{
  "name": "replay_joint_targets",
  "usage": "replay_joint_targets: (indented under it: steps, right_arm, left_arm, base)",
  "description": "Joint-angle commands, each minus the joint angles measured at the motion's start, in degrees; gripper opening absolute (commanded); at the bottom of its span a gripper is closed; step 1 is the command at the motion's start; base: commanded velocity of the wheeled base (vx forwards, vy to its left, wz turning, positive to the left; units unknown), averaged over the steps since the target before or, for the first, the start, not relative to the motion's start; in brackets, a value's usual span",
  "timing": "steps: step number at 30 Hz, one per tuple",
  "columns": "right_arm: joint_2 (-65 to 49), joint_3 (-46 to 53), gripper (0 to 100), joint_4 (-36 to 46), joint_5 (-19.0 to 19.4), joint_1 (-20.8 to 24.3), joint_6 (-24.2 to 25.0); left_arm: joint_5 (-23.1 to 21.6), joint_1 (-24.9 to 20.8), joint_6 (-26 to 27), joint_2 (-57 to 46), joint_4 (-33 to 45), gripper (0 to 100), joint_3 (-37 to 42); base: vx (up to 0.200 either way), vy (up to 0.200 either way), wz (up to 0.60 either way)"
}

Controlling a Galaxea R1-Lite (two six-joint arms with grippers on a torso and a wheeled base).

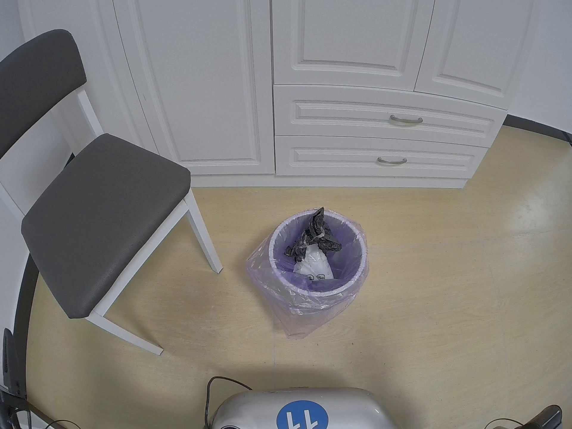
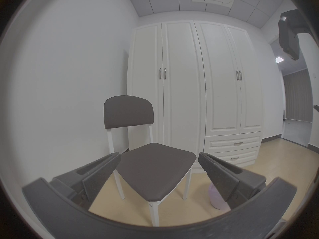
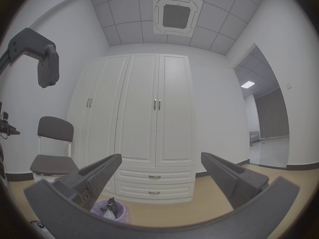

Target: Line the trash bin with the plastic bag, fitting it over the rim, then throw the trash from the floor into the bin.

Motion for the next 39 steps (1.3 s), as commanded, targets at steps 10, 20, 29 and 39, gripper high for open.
replay_joint_targets:
  steps: [10, 20, 29, 39]
  right_arm:
    - [-0.8, 1.0, 100, 6.8, -2.7, 0.0, 2.1]
    - [-0.8, 1.0, 100, 11.9, -3.6, 0.0, 2.7]
    - [-0.8, 1.0, 100, 17.3, -4.0, 0.0, 3.3]
    - [-0.8, 1.0, 100, 31.4, -4.5, 0.0, 3.3]
  left_arm:
    - [0.4, 0.0, 0.1, -0.8, 8.5, 100, 1.0]
    - [0.4, 0.0, 0.1, -0.8, 15.5, 100, 1.0]
    - [-0.1, 0.0, -0.4, -0.8, 15.6, 100, 1.0]
    - [-3.0, 0.0, -0.9, -0.8, 15.6, 100, 1.0]
  base:
    - [0.000, 0.000, 0.00]
    - [0.000, 0.000, 0.00]
    - [0.000, 0.000, 0.00]
    - [0.000, 0.000, 0.00]
